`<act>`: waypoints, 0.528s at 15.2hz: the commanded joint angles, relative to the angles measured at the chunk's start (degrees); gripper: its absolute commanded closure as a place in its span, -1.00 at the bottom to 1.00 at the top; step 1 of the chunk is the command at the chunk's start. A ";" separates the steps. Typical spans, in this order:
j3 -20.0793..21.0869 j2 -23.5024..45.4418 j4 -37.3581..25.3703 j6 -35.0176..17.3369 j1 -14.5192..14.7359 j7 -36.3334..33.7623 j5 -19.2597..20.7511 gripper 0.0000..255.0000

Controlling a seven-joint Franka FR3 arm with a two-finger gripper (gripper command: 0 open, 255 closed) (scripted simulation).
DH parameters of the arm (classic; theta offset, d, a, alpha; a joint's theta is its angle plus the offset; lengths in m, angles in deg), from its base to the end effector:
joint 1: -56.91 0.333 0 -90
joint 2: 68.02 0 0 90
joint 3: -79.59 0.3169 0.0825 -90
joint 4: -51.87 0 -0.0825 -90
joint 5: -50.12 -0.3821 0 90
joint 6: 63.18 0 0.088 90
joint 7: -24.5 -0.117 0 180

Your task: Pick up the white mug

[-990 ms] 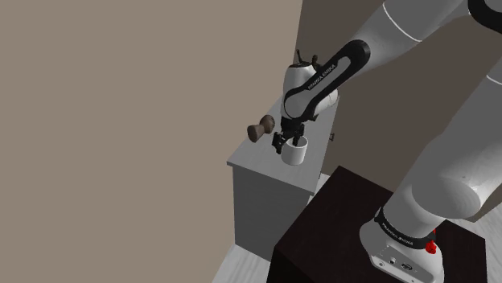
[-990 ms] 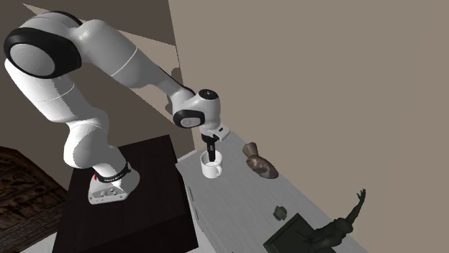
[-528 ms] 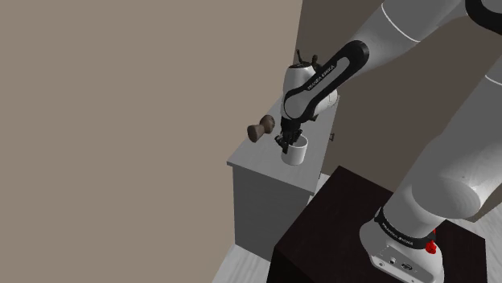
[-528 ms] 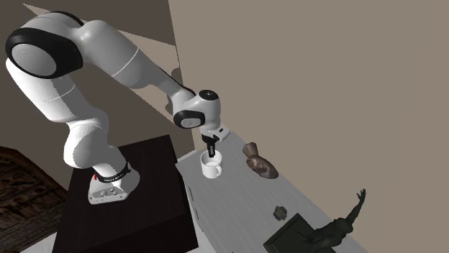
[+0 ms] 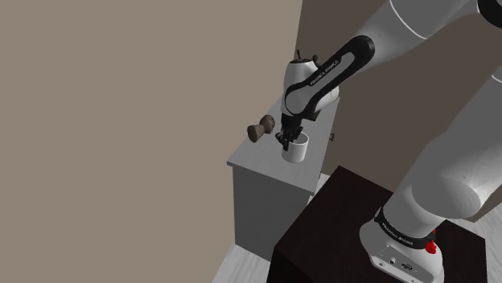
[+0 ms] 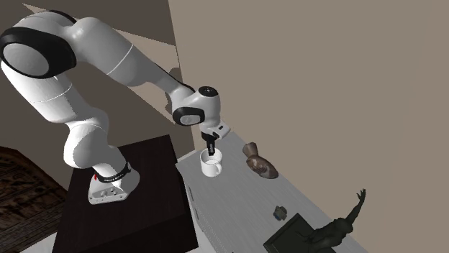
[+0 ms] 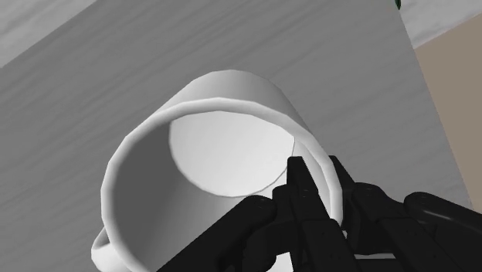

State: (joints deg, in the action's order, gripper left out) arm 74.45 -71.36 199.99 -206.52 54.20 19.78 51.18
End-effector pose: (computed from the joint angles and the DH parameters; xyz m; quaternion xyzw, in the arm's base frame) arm 0.4326 -0.0592 0.2703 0.9947 -0.1019 -0.0127 0.0025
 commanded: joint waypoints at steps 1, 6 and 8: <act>0.02 -1.51 -0.40 1.91 -0.01 -0.13 0.16 1.00; 0.09 -4.87 -1.48 6.33 -0.06 -0.36 0.47 1.00; 0.13 -6.11 -2.00 8.10 -0.08 -0.43 0.57 1.00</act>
State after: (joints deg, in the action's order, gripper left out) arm 74.53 -76.79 198.36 -199.48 54.10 19.43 51.71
